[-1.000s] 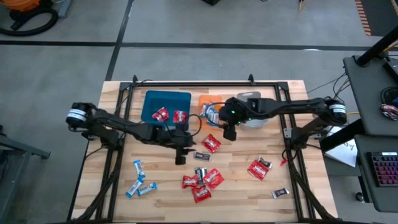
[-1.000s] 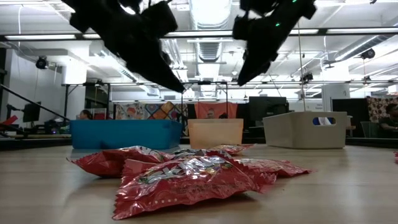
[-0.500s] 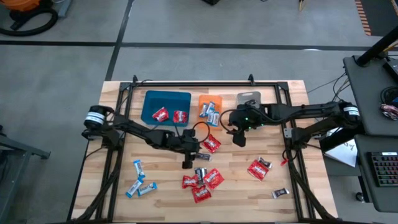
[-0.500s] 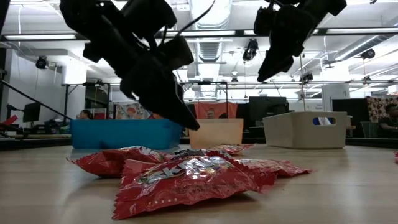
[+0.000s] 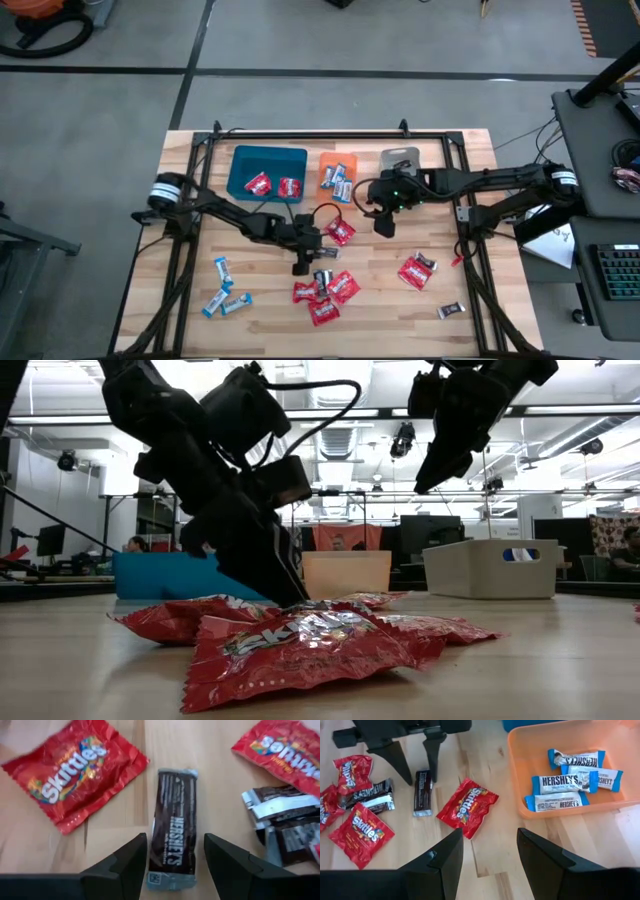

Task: Sort candy
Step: Put the brown chocolate bar into the gray bin

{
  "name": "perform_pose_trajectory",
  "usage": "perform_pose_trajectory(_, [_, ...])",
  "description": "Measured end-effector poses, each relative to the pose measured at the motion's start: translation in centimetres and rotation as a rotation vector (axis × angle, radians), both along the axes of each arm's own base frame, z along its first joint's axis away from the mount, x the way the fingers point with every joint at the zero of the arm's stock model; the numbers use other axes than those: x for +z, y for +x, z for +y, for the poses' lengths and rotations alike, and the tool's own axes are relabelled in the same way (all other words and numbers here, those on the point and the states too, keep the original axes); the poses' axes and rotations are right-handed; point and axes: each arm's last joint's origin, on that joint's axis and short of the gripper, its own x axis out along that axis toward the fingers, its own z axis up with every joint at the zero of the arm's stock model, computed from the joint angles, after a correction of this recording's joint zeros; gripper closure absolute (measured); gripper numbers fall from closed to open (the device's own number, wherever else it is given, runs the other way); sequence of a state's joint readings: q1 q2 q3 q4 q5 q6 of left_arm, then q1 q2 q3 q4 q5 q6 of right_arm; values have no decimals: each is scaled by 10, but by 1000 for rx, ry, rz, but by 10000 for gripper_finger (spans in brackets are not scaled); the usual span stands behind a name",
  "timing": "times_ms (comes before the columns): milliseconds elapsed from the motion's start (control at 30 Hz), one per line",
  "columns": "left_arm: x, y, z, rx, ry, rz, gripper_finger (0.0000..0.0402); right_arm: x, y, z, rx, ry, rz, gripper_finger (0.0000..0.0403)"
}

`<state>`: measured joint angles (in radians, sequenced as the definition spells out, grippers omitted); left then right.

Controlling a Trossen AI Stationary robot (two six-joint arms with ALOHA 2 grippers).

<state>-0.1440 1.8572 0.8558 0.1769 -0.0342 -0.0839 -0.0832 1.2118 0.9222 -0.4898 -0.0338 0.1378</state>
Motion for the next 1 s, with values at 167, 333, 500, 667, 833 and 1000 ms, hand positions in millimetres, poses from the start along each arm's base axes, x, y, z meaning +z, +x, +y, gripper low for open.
perform_pose_trajectory(167, [-9,2,0,7,6,14,226,0,0,1,0,-4,0,225])
perform_pose_trajectory(333, [-18,2,0,15,18,39,259,0,0,1,-2,-6,0,225])
perform_pose_trajectory(500, [-17,2,0,-2,33,35,316,0,0,1,12,-17,1,225])
perform_pose_trajectory(667, [-7,1,0,-27,47,11,356,-2,1,4,52,-44,-11,225])
perform_pose_trajectory(833, [7,-5,1,-77,92,8,357,-12,5,13,116,-80,-109,225])
perform_pose_trajectory(1000, [47,-8,4,-77,139,-128,357,-26,8,23,179,-126,-274,225])
